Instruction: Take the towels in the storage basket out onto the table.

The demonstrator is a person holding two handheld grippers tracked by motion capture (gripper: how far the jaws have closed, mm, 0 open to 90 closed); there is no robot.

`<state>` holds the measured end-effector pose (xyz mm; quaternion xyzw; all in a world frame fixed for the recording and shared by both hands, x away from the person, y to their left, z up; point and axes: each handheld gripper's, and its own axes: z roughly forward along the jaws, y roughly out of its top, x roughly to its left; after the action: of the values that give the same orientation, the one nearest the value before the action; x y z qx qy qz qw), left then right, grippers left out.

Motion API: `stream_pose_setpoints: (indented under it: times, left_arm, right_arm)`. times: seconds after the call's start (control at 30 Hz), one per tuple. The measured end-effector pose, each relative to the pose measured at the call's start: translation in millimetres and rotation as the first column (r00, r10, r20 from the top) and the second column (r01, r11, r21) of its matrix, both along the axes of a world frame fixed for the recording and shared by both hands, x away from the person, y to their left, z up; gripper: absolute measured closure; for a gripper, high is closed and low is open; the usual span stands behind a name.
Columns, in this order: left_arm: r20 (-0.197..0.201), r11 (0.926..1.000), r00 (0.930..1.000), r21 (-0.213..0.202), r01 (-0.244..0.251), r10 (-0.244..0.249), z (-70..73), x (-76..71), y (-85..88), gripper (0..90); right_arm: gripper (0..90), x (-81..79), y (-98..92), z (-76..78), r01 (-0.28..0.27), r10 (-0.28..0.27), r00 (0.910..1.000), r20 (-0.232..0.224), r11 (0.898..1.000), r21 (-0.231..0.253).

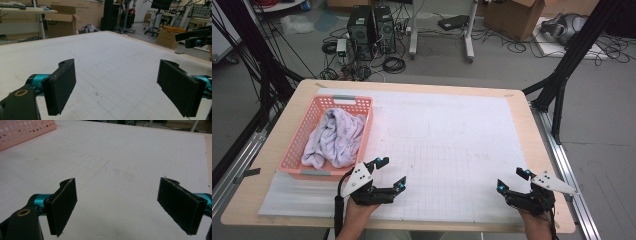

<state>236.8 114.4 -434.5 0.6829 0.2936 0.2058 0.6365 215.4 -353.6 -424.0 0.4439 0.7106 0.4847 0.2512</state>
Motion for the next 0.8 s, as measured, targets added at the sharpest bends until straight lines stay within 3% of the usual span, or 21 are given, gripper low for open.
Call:
stream_pose_setpoints:
  times: [0.6, 0.8]
  left_arm:
    - [-0.003, 0.9999, 0.9999, -0.008, 0.014, -0.014, -0.9, 1.2, -2.2, 15.9]
    - [-0.003, 0.9997, 0.9998, -0.014, 0.019, -0.019, -0.4, 0.7, -2.2, 15.9]
  right_arm:
    - [14.7, 0.5, -1.3, -0.2, 0.004, -0.004, 1.0000, -0.002, 1.000, -0.004]
    - [14.7, 2.3, -3.4, -1.4, 0.010, -0.010, 0.9999, -0.008, 1.000, 0.017]
